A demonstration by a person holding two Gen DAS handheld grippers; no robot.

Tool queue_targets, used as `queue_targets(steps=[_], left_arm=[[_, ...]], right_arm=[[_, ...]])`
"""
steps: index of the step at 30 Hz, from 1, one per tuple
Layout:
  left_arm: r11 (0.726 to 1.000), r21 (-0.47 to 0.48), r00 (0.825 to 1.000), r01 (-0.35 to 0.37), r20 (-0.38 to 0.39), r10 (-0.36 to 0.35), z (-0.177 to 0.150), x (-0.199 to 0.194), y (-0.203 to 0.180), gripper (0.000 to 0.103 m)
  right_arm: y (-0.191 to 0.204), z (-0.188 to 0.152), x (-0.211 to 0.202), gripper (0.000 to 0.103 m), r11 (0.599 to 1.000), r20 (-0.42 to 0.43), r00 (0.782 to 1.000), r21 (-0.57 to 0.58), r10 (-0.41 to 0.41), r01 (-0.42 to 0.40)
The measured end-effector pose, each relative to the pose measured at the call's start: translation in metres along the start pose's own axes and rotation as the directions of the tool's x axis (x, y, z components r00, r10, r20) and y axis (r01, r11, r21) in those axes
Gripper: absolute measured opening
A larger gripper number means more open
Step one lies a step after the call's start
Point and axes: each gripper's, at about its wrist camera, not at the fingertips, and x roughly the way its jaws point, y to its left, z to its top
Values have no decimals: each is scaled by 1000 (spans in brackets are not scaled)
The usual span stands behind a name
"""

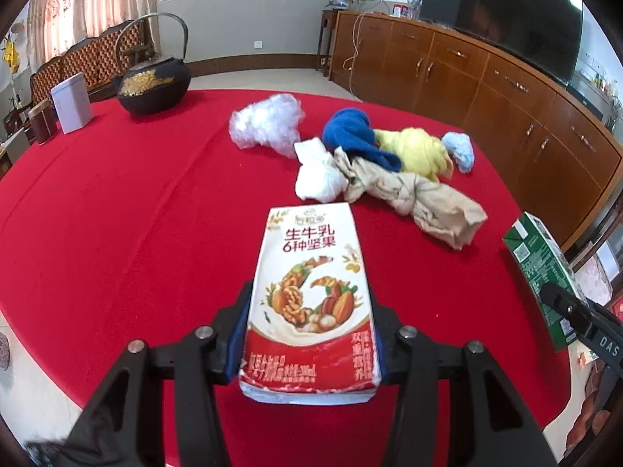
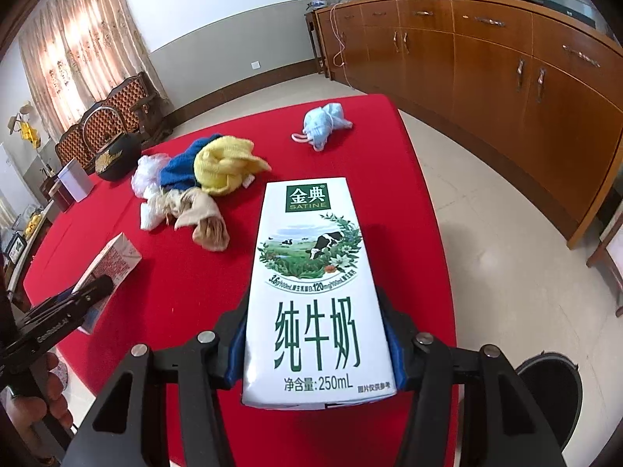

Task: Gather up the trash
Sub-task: 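Carry the snack box and milk carton over the black bin and release both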

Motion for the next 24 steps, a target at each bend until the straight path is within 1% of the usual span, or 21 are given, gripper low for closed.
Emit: queue_targets(steps=[4,8,11,13,14,20,24], left_arm=[[1000,0,999,-6,-34,6,-1,9,-3,53],[1000,9,998,-22,-56,22,-2,20,-6,53],[1000,14,999,-26,-41,26,-1,23,-5,54],[1000,1,999,-7,-36,7,0,23,-3,54],[1000,-3,999,-3,-33,3,0,23,-2,53],[1000,1,1000,7,12,-7,-3,13,-3,52],[1000,13,999,18,31,-19,-2,3,-5,52]], right_arm=[[2,-6,2,58,1000,-8,1000,-6,-4,4],[5,-6,10,59,1000,-25,1000,-13,-2,2],[7,-5,18,59,1000,-39,999,-18,-6,5],[7,-3,22,63,1000,-45,999,-11,-6,6],[7,-2,23,63,1000,-41,999,-9,-7,7],[5,2,26,61,999,-34,999,27,22,-22],[6,2,14,60,999,-3,1000,22,26,-26]])
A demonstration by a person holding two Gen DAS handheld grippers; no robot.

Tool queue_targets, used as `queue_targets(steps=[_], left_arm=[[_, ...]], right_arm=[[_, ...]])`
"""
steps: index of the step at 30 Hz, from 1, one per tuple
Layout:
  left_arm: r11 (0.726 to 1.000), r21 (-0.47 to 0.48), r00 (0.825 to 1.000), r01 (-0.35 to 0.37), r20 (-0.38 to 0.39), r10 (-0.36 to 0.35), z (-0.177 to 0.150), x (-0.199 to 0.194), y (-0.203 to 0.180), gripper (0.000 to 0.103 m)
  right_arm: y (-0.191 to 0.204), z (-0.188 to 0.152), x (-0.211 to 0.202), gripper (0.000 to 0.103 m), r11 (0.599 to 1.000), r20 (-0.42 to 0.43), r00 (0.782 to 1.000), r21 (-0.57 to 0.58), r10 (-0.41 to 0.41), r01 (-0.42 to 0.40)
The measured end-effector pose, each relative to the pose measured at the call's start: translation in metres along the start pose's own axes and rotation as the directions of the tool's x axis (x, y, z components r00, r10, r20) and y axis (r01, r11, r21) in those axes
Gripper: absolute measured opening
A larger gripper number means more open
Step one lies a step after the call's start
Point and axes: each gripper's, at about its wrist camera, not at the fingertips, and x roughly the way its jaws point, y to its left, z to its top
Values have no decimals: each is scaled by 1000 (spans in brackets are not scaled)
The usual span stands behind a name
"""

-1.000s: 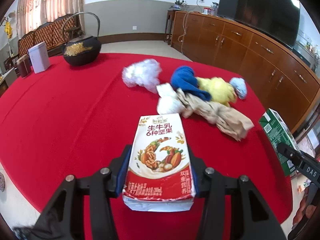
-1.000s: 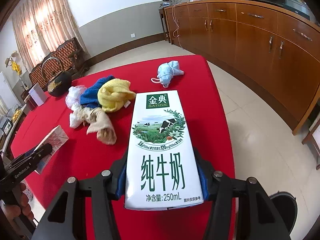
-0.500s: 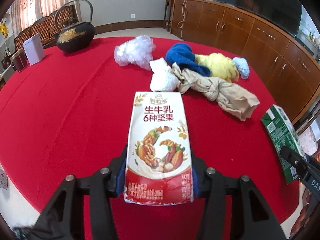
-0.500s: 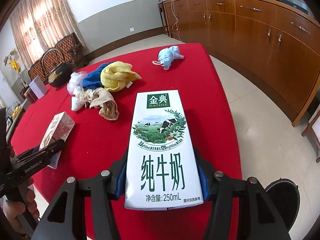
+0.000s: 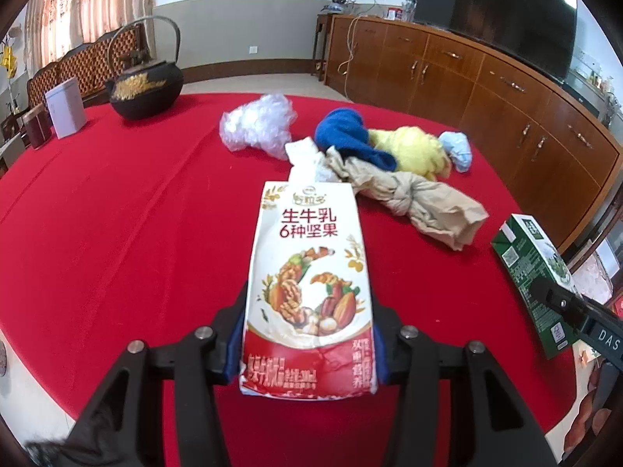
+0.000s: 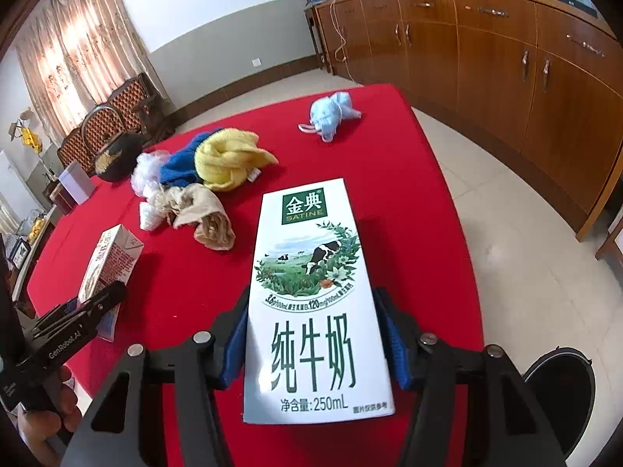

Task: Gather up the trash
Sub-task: 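Carry the snack box and milk carton over the black bin and release both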

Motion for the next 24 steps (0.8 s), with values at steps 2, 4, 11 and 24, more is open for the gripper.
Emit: queue_targets(steps=[2,4,11,24], left_arm=[[1000,5,1000,6,8,-7,1,-6,-3,52],[1000,10,1000,17,13,-17,1,-13,-8,52],[997,35,997,62,36,-64,-2,-38,-29,52],[971,129,979,200,19,-204,-27,-75,-104,52]], right_arm=[[0,0,-9,60,1000,19,1000,1,4,-4],[-1,-1,-18,59,1000,29,1000,7,6,-7],[-9,-7,-54,59,1000,70,998,24,-3,1],[-61,-45,-141,59,990,146,986,122,-86,68]])
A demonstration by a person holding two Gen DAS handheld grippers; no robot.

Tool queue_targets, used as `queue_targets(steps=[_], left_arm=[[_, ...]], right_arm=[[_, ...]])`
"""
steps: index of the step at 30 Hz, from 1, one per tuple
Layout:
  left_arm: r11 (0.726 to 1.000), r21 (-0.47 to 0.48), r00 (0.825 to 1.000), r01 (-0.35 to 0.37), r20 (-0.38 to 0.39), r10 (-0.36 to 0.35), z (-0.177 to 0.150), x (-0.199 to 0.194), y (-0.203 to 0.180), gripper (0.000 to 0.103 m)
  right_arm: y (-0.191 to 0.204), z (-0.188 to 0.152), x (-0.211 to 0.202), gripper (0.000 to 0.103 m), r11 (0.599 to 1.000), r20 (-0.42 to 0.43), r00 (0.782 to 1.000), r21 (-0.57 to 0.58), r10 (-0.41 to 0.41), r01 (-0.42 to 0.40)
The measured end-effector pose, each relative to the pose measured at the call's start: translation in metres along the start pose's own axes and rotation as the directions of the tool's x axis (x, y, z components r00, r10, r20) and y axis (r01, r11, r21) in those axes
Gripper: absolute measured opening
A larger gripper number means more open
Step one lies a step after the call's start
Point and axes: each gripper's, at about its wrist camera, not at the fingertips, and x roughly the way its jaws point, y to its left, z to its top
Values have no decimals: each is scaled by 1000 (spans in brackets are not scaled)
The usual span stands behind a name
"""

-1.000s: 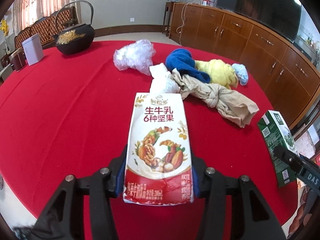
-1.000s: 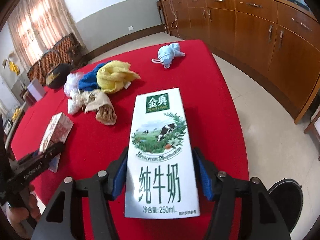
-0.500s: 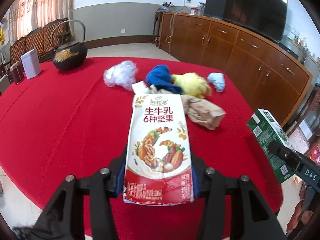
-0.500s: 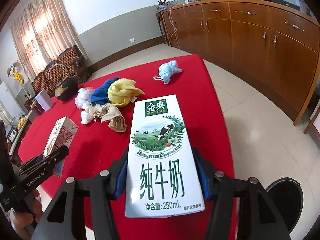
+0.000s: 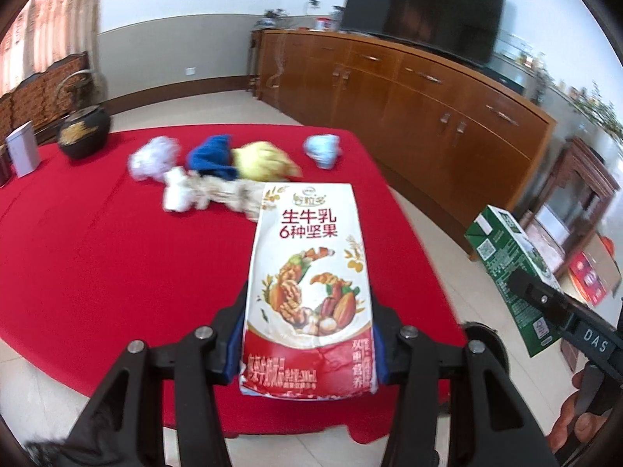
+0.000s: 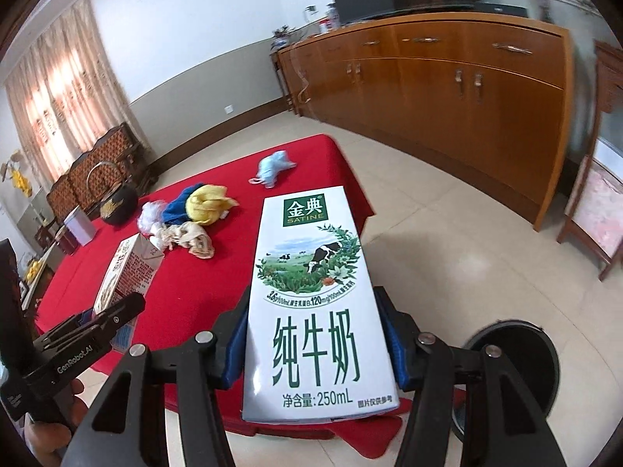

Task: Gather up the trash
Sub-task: 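Carry the snack box and milk carton over the black bin and release both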

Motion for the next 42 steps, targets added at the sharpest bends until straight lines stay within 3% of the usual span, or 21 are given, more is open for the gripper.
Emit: queue_targets(steps=[10,17,22,28,36,42], left_arm=[[981,115,987,156,-43,-152,-15,1,-96,52],[947,192,964,258,-116,-239,-34,11,-164,52],[929,218,948,300,-177,-264,-50,28,-198,52],[917,244,934,317,-249,-256,-69,54,-230,52],[915,244,910,322,-347,-227,-98,100,-259,52],[915,240,888,325,-410,-208,-113,137,-276,52]], right_arm=[[-85,-30,-64,59,986,30,992,116,-123,119],[-147,-56,-99,59,956,18,976,208,-215,207],[-192,-76,-113,59,929,-13,965,269,-261,254],[-232,-93,-102,58,906,-72,959,314,-276,284],[-279,-109,-48,58,876,-190,954,384,-233,290],[-309,-114,-10,58,856,-267,931,389,-249,340]])
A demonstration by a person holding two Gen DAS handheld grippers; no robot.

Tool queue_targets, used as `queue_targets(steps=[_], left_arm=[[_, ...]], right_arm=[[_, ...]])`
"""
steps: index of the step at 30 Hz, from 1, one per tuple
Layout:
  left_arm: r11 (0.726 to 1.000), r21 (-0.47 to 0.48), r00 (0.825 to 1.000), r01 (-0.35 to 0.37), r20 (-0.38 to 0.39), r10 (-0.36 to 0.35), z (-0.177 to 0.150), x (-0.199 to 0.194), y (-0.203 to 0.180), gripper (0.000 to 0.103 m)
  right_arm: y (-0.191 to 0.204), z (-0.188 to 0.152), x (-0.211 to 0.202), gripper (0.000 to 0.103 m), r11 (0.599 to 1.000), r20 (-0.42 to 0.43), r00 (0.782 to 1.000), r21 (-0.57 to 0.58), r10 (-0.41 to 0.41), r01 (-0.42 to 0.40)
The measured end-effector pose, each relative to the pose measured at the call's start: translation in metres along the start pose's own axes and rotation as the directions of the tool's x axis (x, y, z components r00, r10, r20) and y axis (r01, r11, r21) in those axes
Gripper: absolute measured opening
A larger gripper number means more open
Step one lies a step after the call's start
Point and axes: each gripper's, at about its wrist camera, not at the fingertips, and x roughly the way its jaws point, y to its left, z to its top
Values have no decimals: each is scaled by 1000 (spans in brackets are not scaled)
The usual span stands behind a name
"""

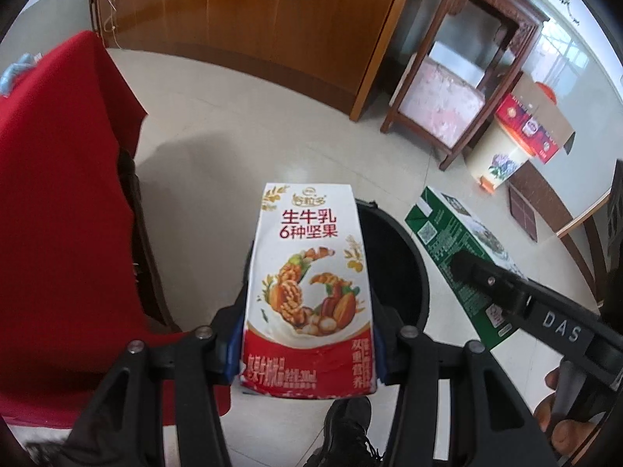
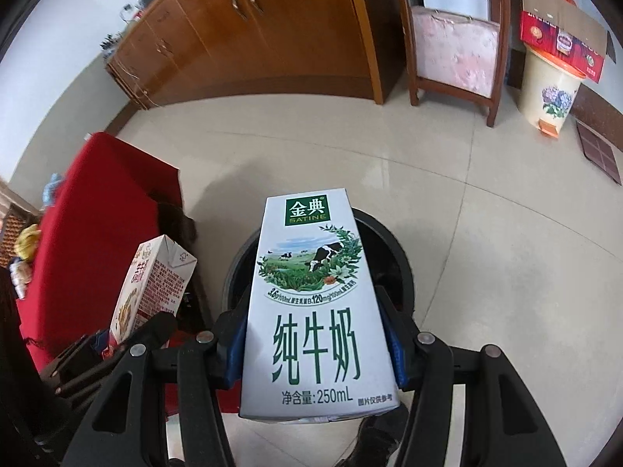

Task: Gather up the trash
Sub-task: 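Carry the snack box and milk carton over the black bin and release both, then move both tools back toward the plastic bag and blue face mask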

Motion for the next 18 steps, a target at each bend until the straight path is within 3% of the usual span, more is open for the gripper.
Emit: queue_targets(steps=[6,9,10,18], left_arm=[[1000,6,999,-5,-34,6,3,29,-7,53],[1000,-16,998,-4,-58,4,8,37,-6,69],[1000,-22,998,-4,-64,2,9,38,-7,75],[999,-14,999,-34,26,35,21,-6,-6,75]], right_arm=[[-12,13,39,60,1000,-71,997,13,-22,23],[-21,15,48,80,997,-91,994,49,-62,67],[-22,14,46,80,996,-83,994,63,-65,70],[-20,18,-4,80,993,30,996,91,-80,77]])
